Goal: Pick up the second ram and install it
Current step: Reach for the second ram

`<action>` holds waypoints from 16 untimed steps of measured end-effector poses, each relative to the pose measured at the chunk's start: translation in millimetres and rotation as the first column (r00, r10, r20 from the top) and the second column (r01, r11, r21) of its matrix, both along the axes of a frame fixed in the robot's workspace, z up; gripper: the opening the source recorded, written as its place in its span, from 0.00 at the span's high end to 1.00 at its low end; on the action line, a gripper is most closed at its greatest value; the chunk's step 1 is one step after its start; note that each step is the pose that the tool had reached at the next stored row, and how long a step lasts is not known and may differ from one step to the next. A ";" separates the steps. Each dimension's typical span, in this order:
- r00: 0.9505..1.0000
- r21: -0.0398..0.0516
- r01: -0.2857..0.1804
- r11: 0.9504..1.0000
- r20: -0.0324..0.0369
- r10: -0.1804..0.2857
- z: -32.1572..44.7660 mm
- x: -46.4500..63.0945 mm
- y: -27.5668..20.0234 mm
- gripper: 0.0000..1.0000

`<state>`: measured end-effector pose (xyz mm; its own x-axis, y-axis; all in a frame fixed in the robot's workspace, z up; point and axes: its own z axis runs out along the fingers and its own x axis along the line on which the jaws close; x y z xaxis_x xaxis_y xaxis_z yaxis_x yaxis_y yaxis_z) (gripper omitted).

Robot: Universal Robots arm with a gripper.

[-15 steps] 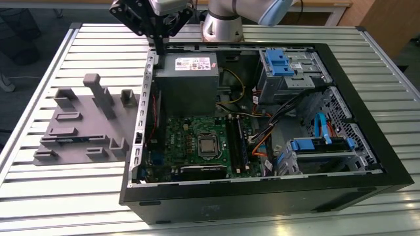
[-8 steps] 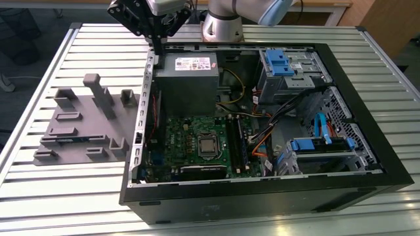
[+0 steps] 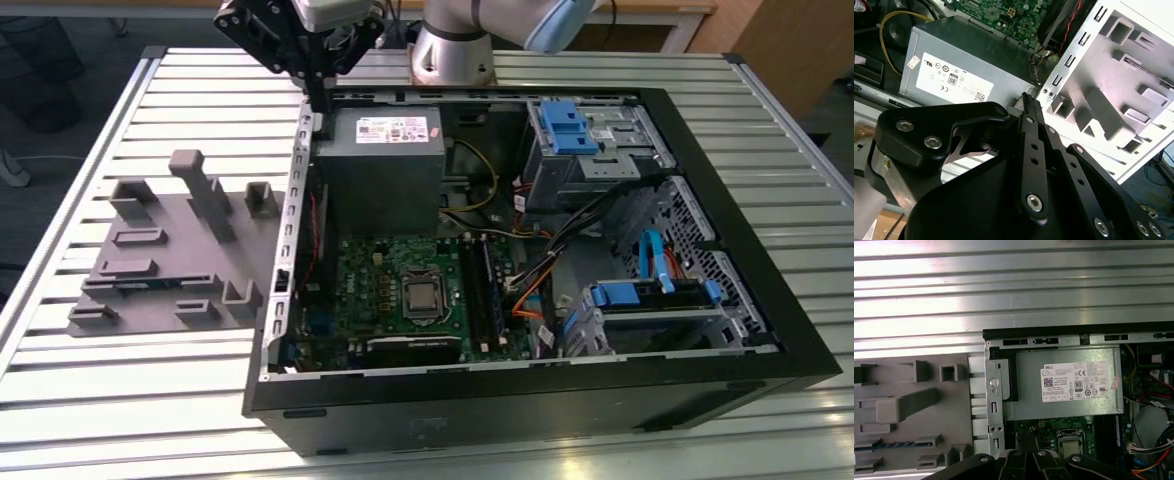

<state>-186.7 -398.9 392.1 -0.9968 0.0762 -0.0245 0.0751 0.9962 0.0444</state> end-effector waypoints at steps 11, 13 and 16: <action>1.000 0.000 0.000 1.000 0.000 0.000 -0.2 -4.3 0.0 0.87; 1.000 0.000 0.000 1.000 0.000 0.000 -0.3 -5.1 0.0 0.87; 1.000 0.000 0.000 1.000 0.000 0.000 -0.4 -6.3 0.0 0.87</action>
<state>-193.0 -398.9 391.7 -0.9968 0.0762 -0.0244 0.0751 0.9962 0.0443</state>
